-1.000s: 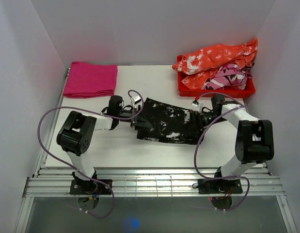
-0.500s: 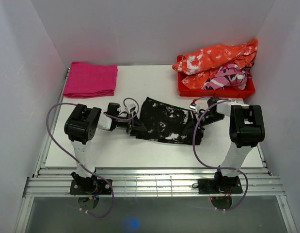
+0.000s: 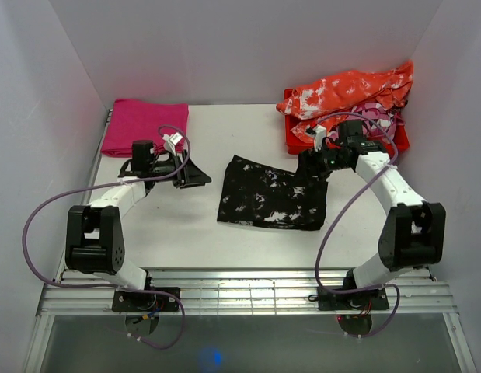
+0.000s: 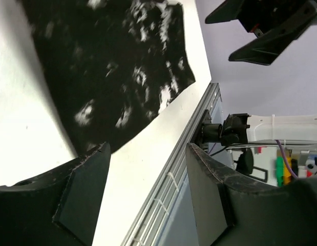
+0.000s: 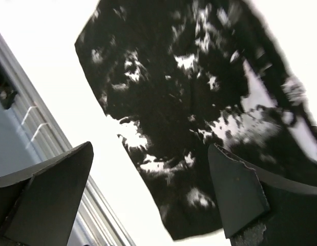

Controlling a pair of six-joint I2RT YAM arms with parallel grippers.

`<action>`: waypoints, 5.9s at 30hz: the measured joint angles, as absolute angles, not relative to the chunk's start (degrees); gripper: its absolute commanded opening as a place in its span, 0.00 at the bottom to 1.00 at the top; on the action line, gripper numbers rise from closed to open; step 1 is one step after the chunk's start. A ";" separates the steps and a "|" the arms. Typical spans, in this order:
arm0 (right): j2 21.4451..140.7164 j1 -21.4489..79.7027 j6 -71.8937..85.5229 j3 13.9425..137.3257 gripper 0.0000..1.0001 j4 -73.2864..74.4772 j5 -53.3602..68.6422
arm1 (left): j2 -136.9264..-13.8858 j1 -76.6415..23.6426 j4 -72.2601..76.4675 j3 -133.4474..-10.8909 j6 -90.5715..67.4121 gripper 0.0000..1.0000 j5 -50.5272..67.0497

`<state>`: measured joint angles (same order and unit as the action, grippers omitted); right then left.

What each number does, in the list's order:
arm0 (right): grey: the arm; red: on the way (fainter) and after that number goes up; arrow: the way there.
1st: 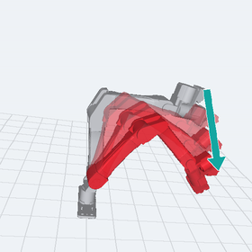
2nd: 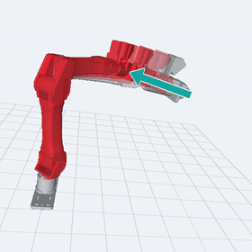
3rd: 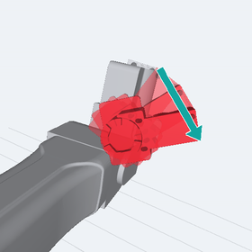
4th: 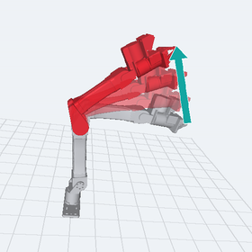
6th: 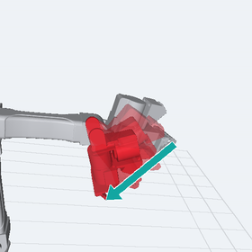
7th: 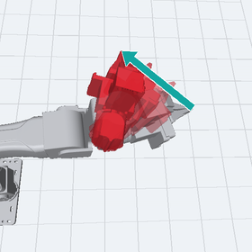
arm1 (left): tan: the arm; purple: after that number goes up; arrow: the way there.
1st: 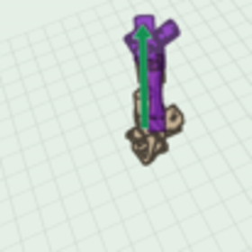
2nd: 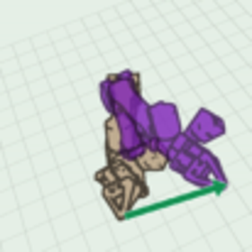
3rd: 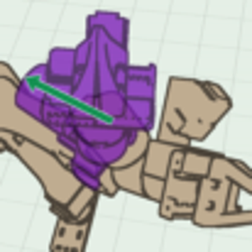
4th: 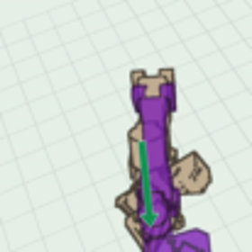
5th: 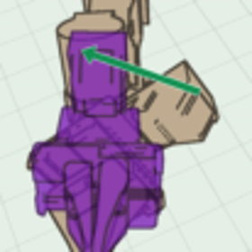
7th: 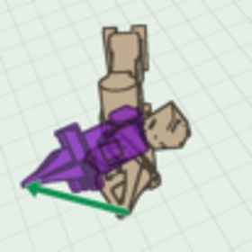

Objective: Fold and stack the trousers
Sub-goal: Neatly place the folded trousers to the corner

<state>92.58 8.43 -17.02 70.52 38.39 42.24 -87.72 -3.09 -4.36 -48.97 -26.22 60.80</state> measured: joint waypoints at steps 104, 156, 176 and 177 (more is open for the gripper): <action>94.06 9.39 24.45 47.48 0.08 8.86 24.29 | -95.37 -5.32 -12.14 -50.26 -19.38 0.98 31.31; 90.06 13.17 40.12 39.70 0.20 4.12 22.26 | -92.16 -6.35 3.51 -37.65 -35.03 0.91 38.70; 89.95 15.31 34.92 41.23 0.08 4.89 19.84 | -96.90 -14.20 1.15 -45.28 -29.89 0.44 24.29; 89.95 15.68 34.37 41.76 0.08 5.28 19.05 | -97.49 -14.13 0.54 -45.91 -29.82 0.33 24.21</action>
